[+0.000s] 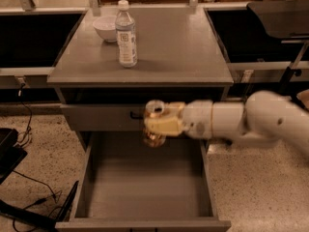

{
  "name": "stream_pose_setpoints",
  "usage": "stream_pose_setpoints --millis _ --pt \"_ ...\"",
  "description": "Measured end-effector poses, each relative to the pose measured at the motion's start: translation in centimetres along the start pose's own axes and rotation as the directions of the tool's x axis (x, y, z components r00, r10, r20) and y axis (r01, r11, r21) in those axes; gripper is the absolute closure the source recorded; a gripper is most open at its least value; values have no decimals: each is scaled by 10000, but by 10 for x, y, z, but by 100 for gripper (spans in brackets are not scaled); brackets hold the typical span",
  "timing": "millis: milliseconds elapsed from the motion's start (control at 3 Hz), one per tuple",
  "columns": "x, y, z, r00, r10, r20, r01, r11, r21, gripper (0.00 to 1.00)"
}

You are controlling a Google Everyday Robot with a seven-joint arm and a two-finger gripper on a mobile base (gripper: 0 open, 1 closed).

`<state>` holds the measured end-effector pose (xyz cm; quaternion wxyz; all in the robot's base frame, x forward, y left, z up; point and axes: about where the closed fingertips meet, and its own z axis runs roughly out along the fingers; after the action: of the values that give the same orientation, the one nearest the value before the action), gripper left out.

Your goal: Pick orange can from middle drawer and place on counter

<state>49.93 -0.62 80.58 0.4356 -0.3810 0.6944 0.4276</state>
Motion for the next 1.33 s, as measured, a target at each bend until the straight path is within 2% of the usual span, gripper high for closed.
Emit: stream_pose_setpoints --millis 333,667,1000,1333 --pt "-85 -20 -29 9984 -571 -19 564 9788 1970 100" --pt "-132 -54 -46 9976 -691 -48 652 9127 4034 100" --pt "-151 -104 -53 9984 -490 292 246 8321 5541 100" --pt "-157 -146 -57 9949 -309 960 -373 7710 6357 100"
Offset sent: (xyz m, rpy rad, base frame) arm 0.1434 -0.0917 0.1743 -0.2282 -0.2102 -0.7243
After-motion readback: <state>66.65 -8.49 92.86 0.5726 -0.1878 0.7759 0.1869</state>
